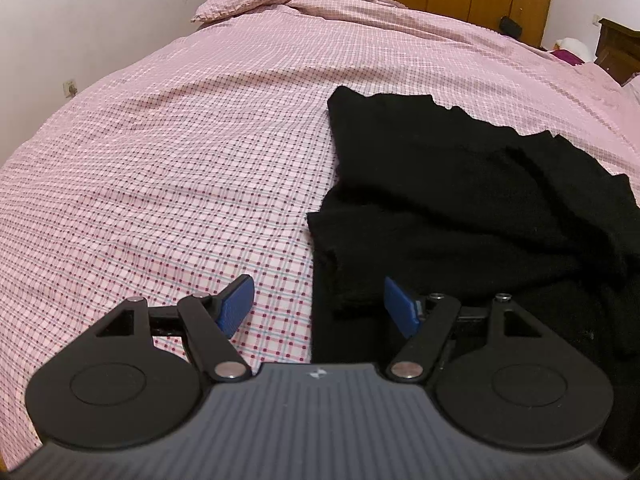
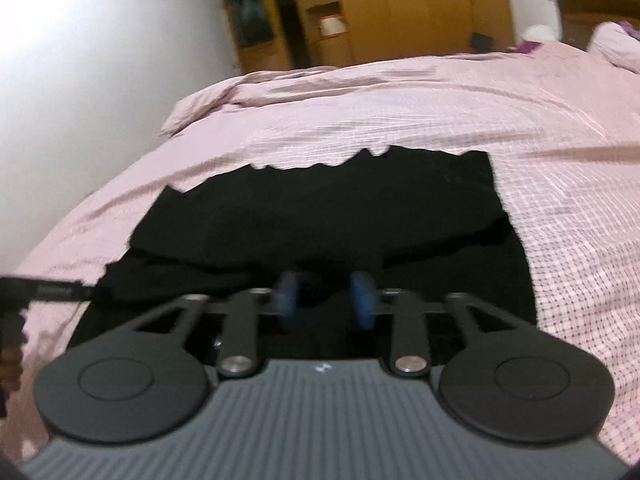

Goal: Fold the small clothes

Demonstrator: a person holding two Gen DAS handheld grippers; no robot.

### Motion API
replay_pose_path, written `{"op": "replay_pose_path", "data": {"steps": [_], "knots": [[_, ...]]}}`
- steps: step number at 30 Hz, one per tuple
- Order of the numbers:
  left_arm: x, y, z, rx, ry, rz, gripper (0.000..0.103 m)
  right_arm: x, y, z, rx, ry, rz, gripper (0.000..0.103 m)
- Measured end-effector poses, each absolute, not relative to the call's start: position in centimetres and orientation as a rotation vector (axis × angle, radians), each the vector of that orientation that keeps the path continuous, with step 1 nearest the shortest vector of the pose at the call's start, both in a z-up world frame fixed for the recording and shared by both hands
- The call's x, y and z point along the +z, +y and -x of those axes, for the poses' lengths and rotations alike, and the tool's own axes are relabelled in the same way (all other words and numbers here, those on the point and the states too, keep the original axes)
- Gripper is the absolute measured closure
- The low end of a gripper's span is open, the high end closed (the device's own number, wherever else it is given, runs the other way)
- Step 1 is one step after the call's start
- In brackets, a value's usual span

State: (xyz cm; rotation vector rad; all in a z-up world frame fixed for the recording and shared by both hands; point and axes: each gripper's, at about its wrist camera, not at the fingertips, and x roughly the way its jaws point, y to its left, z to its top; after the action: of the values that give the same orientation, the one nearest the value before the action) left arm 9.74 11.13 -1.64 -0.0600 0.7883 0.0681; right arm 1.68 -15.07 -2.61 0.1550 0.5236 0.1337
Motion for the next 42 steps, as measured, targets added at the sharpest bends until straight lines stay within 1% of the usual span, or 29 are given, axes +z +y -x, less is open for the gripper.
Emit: {"op": "replay_pose_path", "data": {"steps": [1,5,12,18,19,20,23,24,27,35,38,42], "knots": [[-1.7,11.1,-9.7,0.069,0.788,0.056,0.027,-2.5,-14.9,-1.5,0.154,0.521,-0.138,0.047],[-1.7,11.1,-9.6,0.069,0.788,0.052,0.027,-2.7,-13.3,-1.1,0.237,0.558,-0.024,0.048],[-1.4,11.1,-9.4,0.070,0.779,0.051,0.027,-4.8,-10.9,-1.6,0.324,0.666,0.145,0.050],[-1.1,10.8,-9.4,0.063,0.769,0.036,0.027,-5.5,-11.0,-2.4,0.324,0.688,0.154,0.051],[-1.0,10.8,-9.5,0.061,0.764,0.031,0.027,-5.4,-11.2,-2.5,0.319,0.688,0.147,0.060],[-0.8,10.7,-9.6,0.060,0.759,0.027,0.027,-5.2,-11.3,-2.7,0.308,0.687,0.149,0.074],[-0.2,10.3,-10.0,0.052,0.743,0.015,0.027,-4.5,-12.3,-3.6,0.296,0.702,0.083,0.088],[0.1,10.1,-10.1,0.047,0.734,0.009,0.027,-4.2,-12.8,-3.9,0.287,0.704,0.057,0.091],[0.9,9.4,-10.8,0.029,0.703,-0.018,0.027,-2.6,-14.4,-4.7,0.263,0.664,-0.015,0.095],[2.5,6.9,-14.0,-0.025,0.603,-0.075,0.027,2.5,-21.2,-7.8,0.160,0.545,-0.275,0.096],[2.0,6.3,-16.0,-0.035,0.604,-0.075,0.027,2.8,-24.0,-9.2,0.097,0.534,-0.353,0.096],[0.1,5.8,-18.9,-0.017,0.646,-0.073,0.027,1.1,-27.6,-11.3,-0.005,0.559,-0.443,0.096]]}}
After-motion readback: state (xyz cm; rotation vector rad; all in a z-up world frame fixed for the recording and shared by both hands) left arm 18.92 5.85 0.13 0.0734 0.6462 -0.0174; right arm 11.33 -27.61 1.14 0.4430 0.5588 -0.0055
